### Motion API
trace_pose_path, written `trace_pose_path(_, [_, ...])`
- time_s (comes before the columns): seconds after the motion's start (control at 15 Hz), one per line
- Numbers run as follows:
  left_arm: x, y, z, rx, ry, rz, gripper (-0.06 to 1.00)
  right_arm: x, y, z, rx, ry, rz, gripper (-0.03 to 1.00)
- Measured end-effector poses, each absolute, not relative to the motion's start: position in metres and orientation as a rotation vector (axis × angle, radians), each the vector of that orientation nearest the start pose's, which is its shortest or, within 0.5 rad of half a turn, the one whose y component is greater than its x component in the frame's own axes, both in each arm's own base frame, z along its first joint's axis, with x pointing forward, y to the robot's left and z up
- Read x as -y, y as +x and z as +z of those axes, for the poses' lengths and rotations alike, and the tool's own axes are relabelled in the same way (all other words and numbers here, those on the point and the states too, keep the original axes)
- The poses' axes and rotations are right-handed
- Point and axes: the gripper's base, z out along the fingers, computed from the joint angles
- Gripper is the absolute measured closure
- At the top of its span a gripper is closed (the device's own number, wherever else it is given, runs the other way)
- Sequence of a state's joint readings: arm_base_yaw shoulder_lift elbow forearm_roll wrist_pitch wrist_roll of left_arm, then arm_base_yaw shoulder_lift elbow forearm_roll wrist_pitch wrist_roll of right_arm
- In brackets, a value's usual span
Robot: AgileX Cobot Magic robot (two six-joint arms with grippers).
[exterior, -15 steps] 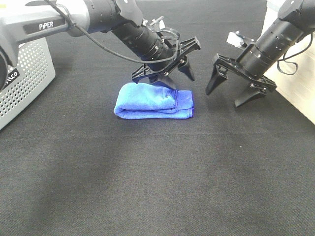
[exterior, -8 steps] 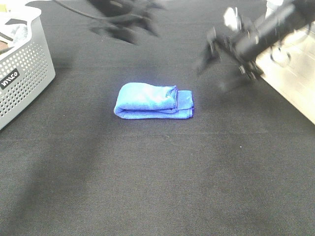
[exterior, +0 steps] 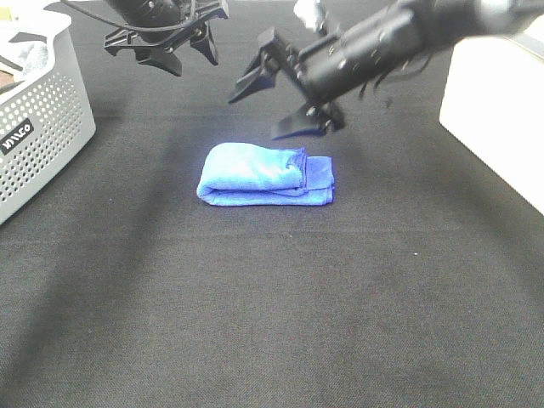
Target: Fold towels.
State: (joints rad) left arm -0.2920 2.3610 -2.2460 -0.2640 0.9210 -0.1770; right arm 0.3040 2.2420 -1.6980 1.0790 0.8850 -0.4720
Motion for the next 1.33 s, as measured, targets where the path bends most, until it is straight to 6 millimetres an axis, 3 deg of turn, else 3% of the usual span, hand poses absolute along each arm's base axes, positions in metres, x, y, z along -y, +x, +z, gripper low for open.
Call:
trace_pose_path(0.27, [0.171, 0.504, 0.237, -2.552, 0.028, -0.516, 0.37, -0.202, 0.439, 0.128, -2.693, -0.211, 1.182, 0.15])
trace_pose_path(0.6, [0.171, 0.503, 0.236, -2.568, 0.032, -0.514, 0.37, -0.178, 0.444, 0.118, -2.771, -0.205, 1.005, 0.15])
trace_pose_path(0.93, [0.171, 0.502, 0.236, -2.577, 0.036, -0.507, 0.37, -0.160, 0.450, 0.116, -2.786, -0.183, 0.938, 0.15])
trace_pose_path(1.13, [0.171, 0.502, 0.235, -2.590, 0.039, -0.503, 0.37, -0.148, 0.453, 0.129, -2.767, -0.153, 0.924, 0.15])
trace_pose_path(1.33, [0.168, 0.497, 0.233, -2.652, 0.063, -0.458, 0.37, -0.148, 0.448, 0.173, -2.690, -0.200, 0.926, 0.15])
